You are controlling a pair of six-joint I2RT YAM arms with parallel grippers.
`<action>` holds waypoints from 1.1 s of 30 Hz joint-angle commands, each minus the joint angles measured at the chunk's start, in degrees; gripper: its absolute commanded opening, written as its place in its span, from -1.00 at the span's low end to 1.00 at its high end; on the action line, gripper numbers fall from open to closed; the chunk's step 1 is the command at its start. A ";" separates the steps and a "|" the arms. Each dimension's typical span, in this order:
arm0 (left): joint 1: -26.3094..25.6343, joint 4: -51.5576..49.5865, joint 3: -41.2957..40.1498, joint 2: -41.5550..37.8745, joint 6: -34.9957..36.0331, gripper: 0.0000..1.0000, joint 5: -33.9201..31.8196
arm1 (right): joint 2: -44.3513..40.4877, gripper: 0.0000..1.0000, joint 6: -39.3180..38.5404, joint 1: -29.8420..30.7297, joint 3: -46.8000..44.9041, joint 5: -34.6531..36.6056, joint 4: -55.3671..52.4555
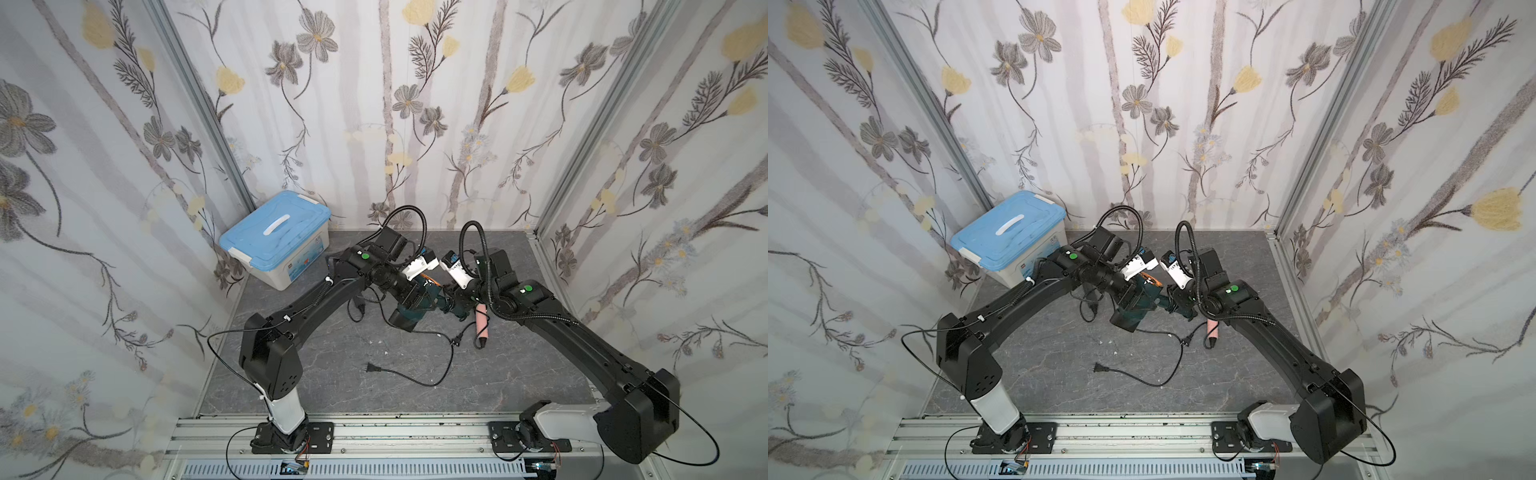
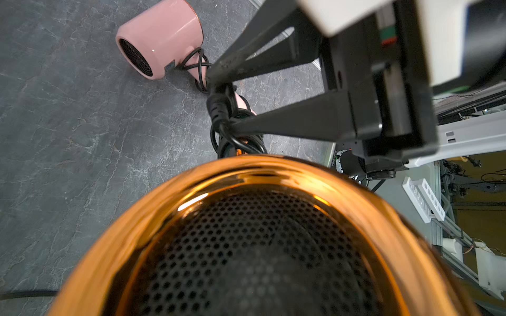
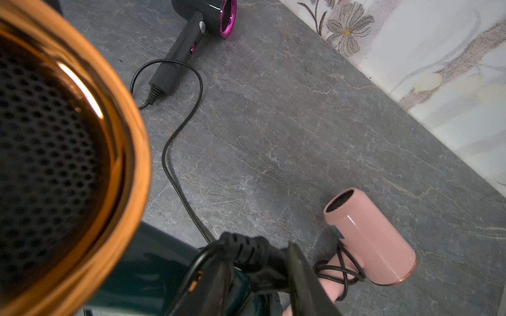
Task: Wrap the cord around the hair dryer
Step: Wrap the power cord around the hair dryer.
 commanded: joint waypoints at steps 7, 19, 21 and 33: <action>-0.33 -1.08 1.16 0.49 1.65 -1.00 7.53 | 1.23 -0.02 -0.21 1.27 -1.09 -3.41 6.04; 1.33 -0.98 2.62 6.04 0.49 -1.00 16.61 | 6.45 0.12 0.30 1.60 -2.22 -3.80 4.20; 2.30 -1.34 3.08 7.91 0.42 -1.00 20.01 | 7.99 0.12 1.21 0.65 -1.99 -3.71 3.66; 5.61 -4.28 7.62 14.76 0.52 -1.00 29.98 | 11.20 0.19 3.36 -8.39 -0.09 -7.68 -1.11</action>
